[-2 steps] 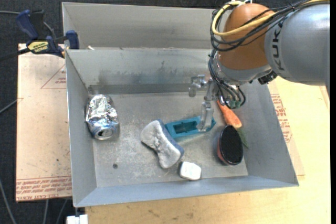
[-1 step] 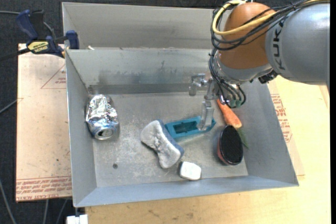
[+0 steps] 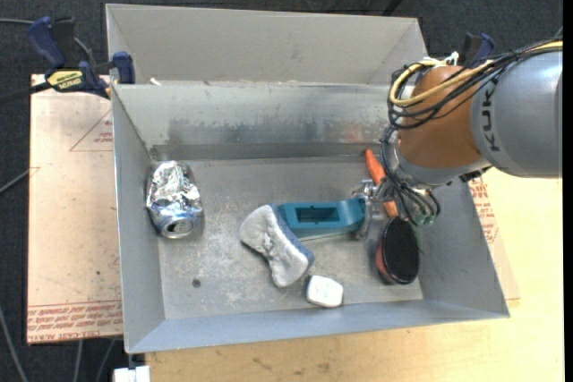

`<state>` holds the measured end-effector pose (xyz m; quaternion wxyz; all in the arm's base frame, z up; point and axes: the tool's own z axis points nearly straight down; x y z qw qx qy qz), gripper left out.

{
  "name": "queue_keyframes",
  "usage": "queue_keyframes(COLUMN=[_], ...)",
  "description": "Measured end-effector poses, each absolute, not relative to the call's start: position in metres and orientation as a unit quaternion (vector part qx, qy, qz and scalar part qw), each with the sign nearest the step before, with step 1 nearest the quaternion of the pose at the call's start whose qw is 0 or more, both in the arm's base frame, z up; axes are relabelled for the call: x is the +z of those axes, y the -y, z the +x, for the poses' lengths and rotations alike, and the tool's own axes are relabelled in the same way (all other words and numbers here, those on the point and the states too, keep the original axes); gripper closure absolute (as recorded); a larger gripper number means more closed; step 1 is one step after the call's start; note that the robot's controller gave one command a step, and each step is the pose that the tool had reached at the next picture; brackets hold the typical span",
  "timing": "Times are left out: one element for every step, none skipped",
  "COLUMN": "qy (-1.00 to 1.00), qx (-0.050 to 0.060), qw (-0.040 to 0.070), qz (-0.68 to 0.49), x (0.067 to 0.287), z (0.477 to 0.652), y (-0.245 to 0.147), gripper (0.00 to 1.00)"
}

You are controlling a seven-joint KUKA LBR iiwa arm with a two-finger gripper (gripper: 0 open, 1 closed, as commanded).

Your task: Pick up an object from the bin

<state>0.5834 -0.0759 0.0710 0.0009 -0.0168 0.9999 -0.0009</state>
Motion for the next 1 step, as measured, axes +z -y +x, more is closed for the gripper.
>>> queue_keyframes(qy=[-1.000], qx=[-0.001], qw=[0.001], qz=[-0.017], x=[0.0710], z=[0.5834], y=[0.0759], gripper=[1.00])
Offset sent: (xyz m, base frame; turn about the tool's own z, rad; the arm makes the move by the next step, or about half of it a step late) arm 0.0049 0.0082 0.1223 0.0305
